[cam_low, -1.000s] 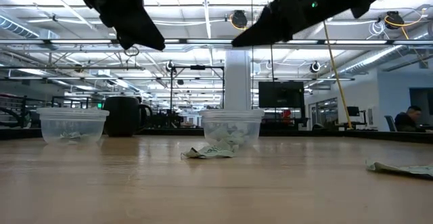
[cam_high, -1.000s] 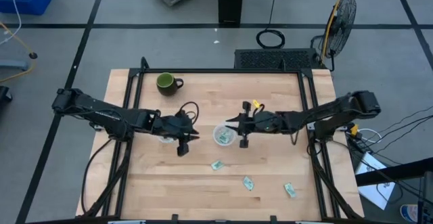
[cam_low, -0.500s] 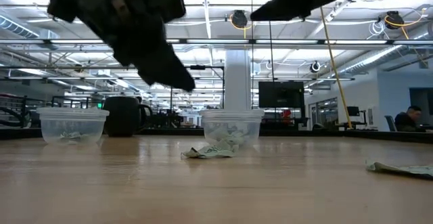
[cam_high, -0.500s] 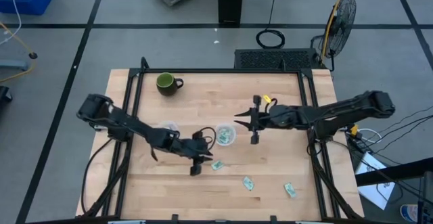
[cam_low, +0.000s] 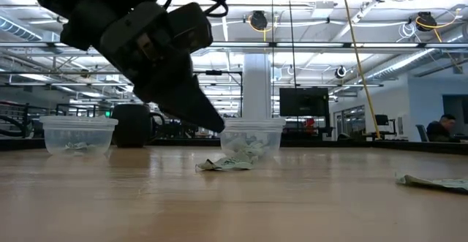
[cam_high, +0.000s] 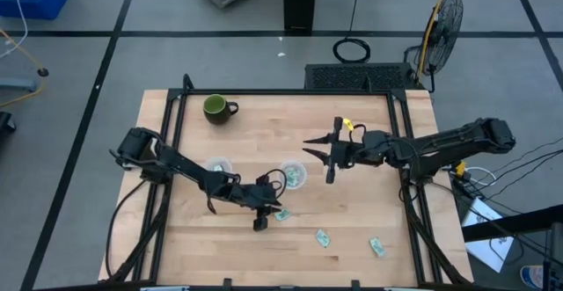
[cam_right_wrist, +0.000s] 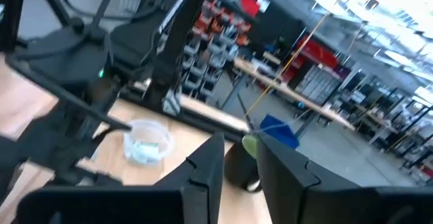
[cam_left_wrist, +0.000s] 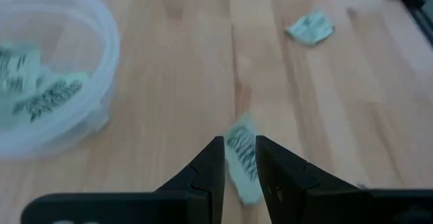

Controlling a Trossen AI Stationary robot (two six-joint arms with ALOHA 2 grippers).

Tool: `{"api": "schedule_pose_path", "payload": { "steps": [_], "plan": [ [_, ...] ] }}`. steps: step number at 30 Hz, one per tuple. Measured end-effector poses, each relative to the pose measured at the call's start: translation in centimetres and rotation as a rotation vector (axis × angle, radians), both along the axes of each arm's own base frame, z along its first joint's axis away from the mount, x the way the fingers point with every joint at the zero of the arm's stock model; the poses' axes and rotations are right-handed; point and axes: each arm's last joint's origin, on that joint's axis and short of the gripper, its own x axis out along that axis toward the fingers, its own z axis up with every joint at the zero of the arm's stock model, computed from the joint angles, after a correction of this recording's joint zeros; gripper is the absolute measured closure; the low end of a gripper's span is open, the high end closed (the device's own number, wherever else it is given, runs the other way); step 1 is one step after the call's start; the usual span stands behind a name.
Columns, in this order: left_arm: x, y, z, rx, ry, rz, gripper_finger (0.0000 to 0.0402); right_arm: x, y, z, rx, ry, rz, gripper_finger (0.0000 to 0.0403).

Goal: Pick and place Stevia / Truvia into bins
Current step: Put the white stevia packet into the left transparent container

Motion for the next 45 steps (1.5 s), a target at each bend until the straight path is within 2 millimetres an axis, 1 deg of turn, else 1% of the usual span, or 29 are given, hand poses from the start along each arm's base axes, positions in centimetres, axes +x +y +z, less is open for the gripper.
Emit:
{"api": "schedule_pose_path", "payload": {
  "steps": [4, 6, 9, 13, 16, 19, 22, 24, 26, 28, 30, 32, 34, 43, 45],
  "plan": [
    [0.2, 0.5, 0.0, 0.006, -0.004, -0.003, 0.0312, 0.0, 0.0, 0.4, -0.006, -0.039, 0.003, 0.0321],
    [0.2, 0.6, 0.1, -0.006, -0.002, -0.026, 0.0303, 0.0, 0.0, 0.6, -0.019, -0.06, 0.003, 0.032],
    [0.2, 0.7, -0.2, 0.0, 0.009, -0.035, 0.0271, 0.0, 0.0, 0.9, -0.041, -0.081, 0.003, 0.0321],
    [0.2, 0.7, -0.3, 0.057, -0.003, -0.089, 0.0225, 0.0, 0.0, 0.8, -0.05, -0.078, 0.003, 0.032],
    [0.3, 0.8, -0.4, 0.089, -0.009, -0.1, 0.0206, 0.0, 0.0, 0.9, -0.05, -0.079, 0.004, 0.0321],
    [0.6, 0.9, -0.6, 0.091, -0.031, -0.121, 0.0202, 0.0, 0.0, 0.9, -0.05, -0.079, 0.004, 0.0321],
    [0.9, 1.2, -1.6, 0.084, -0.028, -0.121, 0.0202, 0.0, 0.0, 0.8, -0.05, -0.078, 0.004, 0.0321],
    [1.6, 1.2, -2.2, 0.078, -0.045, -0.129, 0.0202, 0.0, 0.0, 0.8, -0.05, -0.075, 0.004, 0.0321],
    [1.8, 1.4, -2.9, 0.087, -0.019, -0.134, 0.0201, 0.0, 0.0, 0.7, -0.05, -0.067, 0.005, 0.0321],
    [2.3, 1.3, -3.3, 0.1, -0.024, -0.144, 0.0202, 0.1, 0.0, 0.6, -0.044, -0.058, 0.005, 0.0321],
    [2.3, 1.3, -3.4, 0.114, -0.026, -0.155, 0.0203, 0.1, 0.0, 0.5, -0.044, -0.048, 0.005, 0.0321],
    [2.3, 1.3, -3.7, 0.119, -0.022, -0.156, 0.0212, 0.1, 0.0, 0.3, -0.045, -0.026, 0.006, 0.032],
    [2.3, 1.3, -3.7, 0.116, -0.021, -0.152, 0.0232, 0.1, 0.0, 0.1, -0.046, -0.009, 0.006, 0.0321],
    [2.1, 1.3, -4.1, 0.116, 0.021, -0.162, 0.0374, 0.1, 0.0, -0.4, 0.002, 0.035, 0.004, 0.0321],
    [2.1, 1.3, -4.1, 0.107, 0.031, -0.154, 0.0392, 0.1, 0.0, -0.5, 0.01, 0.048, 0.004, 0.0321]
  ]
}}
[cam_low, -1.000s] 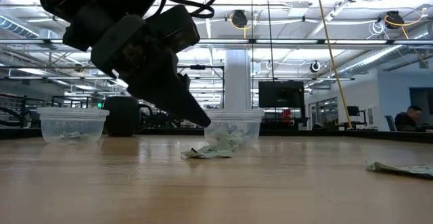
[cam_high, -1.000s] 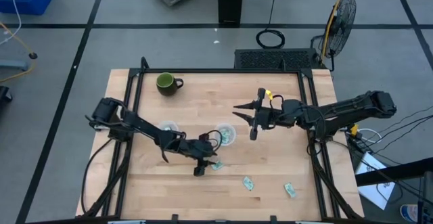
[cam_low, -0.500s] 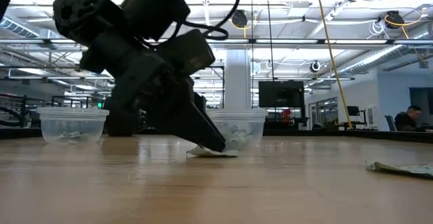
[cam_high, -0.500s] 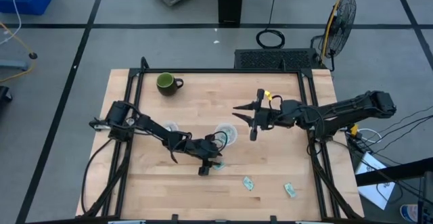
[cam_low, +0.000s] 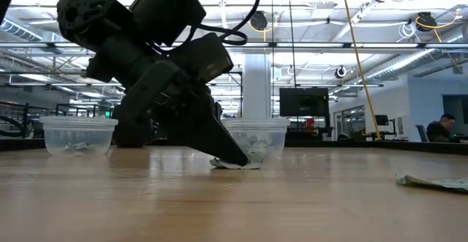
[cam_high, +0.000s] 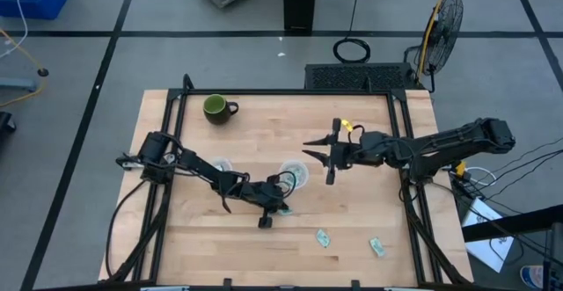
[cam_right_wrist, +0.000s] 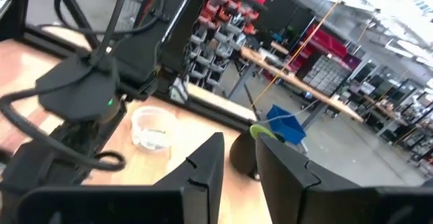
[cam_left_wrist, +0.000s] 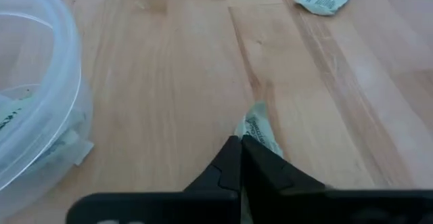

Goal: Pick and place Stevia / Truvia into bins
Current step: Put the white stevia packet into the left transparent container

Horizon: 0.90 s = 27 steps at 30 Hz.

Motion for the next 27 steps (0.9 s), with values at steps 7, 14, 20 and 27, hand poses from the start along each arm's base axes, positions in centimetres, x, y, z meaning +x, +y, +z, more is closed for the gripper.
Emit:
{"api": "schedule_pose_path", "payload": {
  "steps": [7, 14, 20, 27],
  "plan": [
    [-1.6, -0.4, 2.7, 0.072, 0.057, -0.032, 0.0396, -0.1, 0.0, -0.5, 0.01, 0.054, -0.003, 0.0321],
    [-6.5, 1.0, 9.5, 0.194, 0.199, 0.117, 0.0396, -0.1, 0.0, -0.9, 0.027, 0.091, -0.01, 0.0321],
    [-12.2, 3.7, 13.3, 0.306, 0.346, 0.367, 0.039, -0.2, 0.0, -1.1, 0.039, 0.101, -0.012, 0.0321],
    [-15.3, 5.7, 12.1, 0.264, 0.474, 0.573, 0.0391, -0.2, 0.0, -1.1, 0.052, 0.105, -0.014, 0.0321]
  ]
}}
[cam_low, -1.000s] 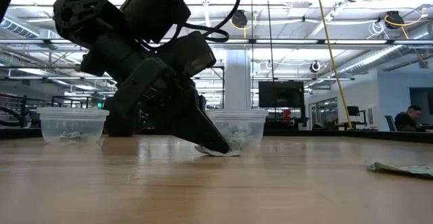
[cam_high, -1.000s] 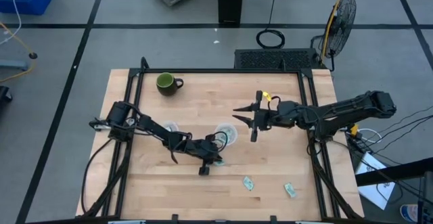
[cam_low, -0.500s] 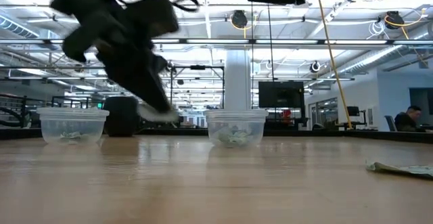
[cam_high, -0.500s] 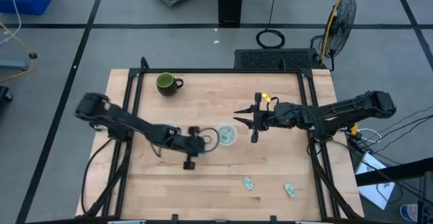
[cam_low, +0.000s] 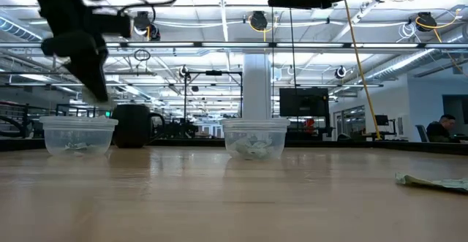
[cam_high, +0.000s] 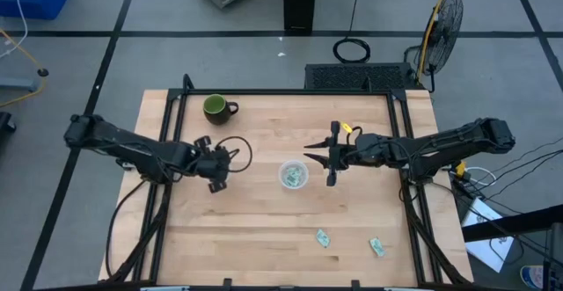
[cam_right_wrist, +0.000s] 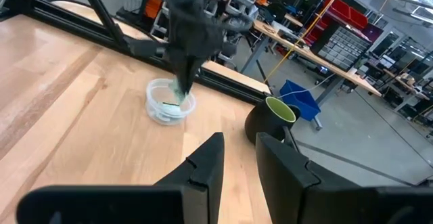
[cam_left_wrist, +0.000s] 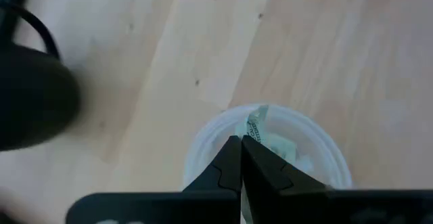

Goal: Pick and place Stevia / Truvia into bins
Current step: Put the white stevia packet into the left transparent container, then put the white stevia packet into the right transparent container

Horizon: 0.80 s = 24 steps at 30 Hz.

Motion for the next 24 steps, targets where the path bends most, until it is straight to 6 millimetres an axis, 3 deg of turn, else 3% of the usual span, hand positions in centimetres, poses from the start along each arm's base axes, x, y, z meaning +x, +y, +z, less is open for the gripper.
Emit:
{"api": "schedule_pose_path", "payload": {
  "steps": [5, 8, 18, 24],
  "plan": [
    [-0.7, 0.1, -3.5, -0.077, 0.002, 0.031, 0.0395, 0.0, 0.0, 0.0, 0.0, 0.0, 0.0, 0.0321],
    [-0.7, 0.1, -4.4, -0.106, -0.037, 0.036, 0.0396, 0.0, 0.0, 0.0, 0.0, -0.001, 0.0, 0.0321],
    [-0.8, 0.0, -4.6, -0.145, -0.047, 0.065, 0.0319, 0.0, 0.0, 0.0, -0.001, -0.001, 0.001, 0.032],
    [-0.8, 0.1, -4.5, -0.108, -0.057, 0.076, 0.0292, 0.0, 0.0, 0.0, -0.001, 0.002, 0.001, 0.032]
  ]
}}
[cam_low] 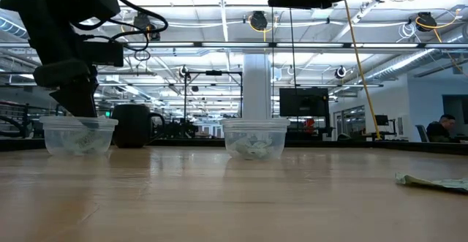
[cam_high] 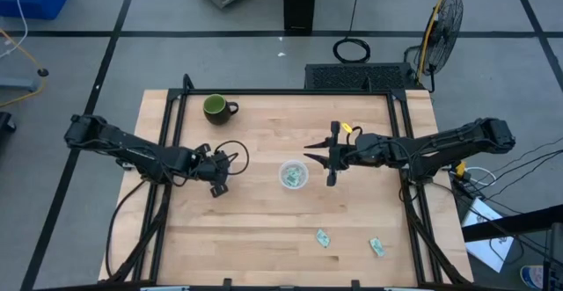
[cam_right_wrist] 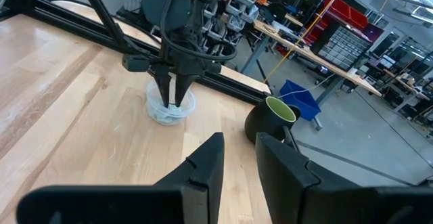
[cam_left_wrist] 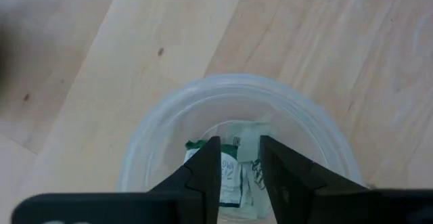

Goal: Pick and place Stevia / Truvia into bins
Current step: Put the white stevia packet into the right transparent container

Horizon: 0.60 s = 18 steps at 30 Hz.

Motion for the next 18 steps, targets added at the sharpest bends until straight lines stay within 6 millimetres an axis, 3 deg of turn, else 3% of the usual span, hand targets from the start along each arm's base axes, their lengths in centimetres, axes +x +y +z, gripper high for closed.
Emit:
{"api": "schedule_pose_path", "payload": {
  "steps": [8, 14, 18],
  "plan": [
    [-0.1, 0.0, 0.1, 0.005, 0.007, -0.01, 0.0289, -0.2, 1.9, -0.2, 0.0, 0.02, 0.08, 0.0316],
    [-0.3, 0.0, 0.0, 0.02, 0.034, -0.04, 0.0289, -1.3, 4.4, -1.9, 0.062, 0.194, 0.153, 0.0301],
    [-0.2, 0.0, 0.1, 0.021, 0.038, -0.042, 0.0289, -1.9, 5.7, -1.8, 0.175, 0.278, 0.159, 0.0288]
  ]
}}
